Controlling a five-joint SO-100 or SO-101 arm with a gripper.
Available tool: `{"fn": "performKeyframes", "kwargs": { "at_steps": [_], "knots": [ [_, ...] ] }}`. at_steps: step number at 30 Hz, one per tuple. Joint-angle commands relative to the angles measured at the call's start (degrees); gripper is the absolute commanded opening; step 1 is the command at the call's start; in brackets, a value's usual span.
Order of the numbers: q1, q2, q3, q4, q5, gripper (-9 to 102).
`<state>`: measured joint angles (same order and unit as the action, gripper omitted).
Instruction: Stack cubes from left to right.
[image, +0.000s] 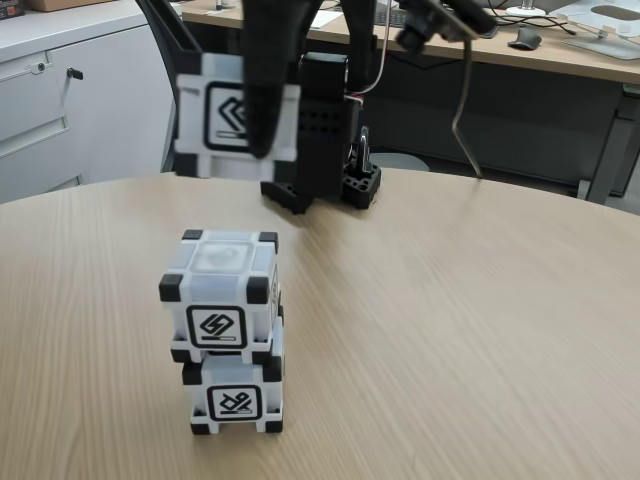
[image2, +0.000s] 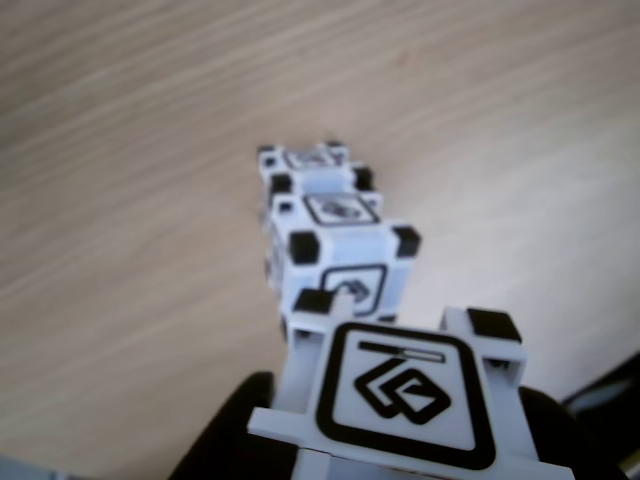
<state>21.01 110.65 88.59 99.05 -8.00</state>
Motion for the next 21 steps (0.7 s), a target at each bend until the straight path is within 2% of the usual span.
{"fn": "performKeyframes", "kwargs": {
  "at_steps": [1, 16, 21],
  "knots": [
    [1.85, 1.67, -3.16, -0.35, -0.62, 0],
    [3.69, -2.64, -3.25, -0.62, -0.70, 0],
    [3.69, -5.27, -8.09, -0.62, 0.26, 0]
  ]
}}
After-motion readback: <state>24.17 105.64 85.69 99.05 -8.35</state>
